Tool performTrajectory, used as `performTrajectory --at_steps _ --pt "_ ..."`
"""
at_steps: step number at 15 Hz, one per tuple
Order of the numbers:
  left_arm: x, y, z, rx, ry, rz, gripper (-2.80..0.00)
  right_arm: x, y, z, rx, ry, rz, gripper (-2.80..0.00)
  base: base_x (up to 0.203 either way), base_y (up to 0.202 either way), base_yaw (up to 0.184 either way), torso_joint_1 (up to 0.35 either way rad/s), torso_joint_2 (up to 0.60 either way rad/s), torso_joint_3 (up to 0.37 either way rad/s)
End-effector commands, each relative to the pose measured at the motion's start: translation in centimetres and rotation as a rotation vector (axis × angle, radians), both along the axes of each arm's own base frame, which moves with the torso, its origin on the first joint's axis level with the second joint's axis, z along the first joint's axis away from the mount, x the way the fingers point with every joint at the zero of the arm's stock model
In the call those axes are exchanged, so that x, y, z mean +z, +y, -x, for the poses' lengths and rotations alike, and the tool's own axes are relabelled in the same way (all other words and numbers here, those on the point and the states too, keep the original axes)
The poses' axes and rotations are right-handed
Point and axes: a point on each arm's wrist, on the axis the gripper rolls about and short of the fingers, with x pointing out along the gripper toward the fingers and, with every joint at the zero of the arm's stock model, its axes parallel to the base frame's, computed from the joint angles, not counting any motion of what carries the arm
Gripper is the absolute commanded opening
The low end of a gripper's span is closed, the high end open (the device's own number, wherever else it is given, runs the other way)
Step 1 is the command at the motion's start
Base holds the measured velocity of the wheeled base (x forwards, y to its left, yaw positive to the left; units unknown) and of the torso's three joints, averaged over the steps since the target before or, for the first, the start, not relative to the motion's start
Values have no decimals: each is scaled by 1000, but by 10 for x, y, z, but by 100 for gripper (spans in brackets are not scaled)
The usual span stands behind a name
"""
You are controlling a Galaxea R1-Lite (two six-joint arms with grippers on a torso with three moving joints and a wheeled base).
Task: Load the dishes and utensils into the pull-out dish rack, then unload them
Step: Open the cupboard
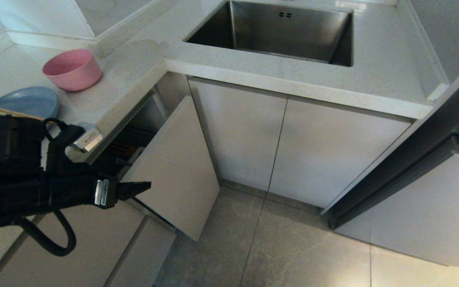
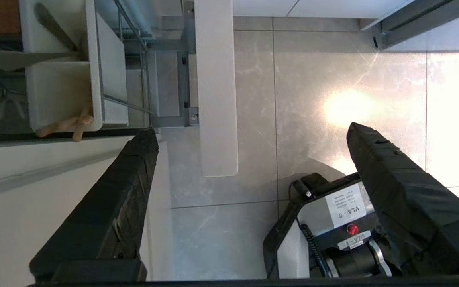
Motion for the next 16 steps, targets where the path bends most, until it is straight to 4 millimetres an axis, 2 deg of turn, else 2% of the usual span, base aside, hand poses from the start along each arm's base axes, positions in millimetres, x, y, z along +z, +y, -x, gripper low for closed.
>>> performTrajectory --at_steps 1,8,9,16 --pt "-1 -1 -1 -4 3 -1 0 0 0 0 0 1 0 -280 0 0 0 0 0 0" --pt "-3 -1 -2 -8 5 -4 0 0 0 0 0 1 0 -280 0 0 0 0 0 0" --pt "-3 -1 -2 -10 4 -3 -280 0 0 0 0 1 0 -280 0 0 0 0 0 0" --pt "-3 -3 -2 -19 4 -4 -280 0 0 0 0 1 0 -280 0 0 0 0 0 0"
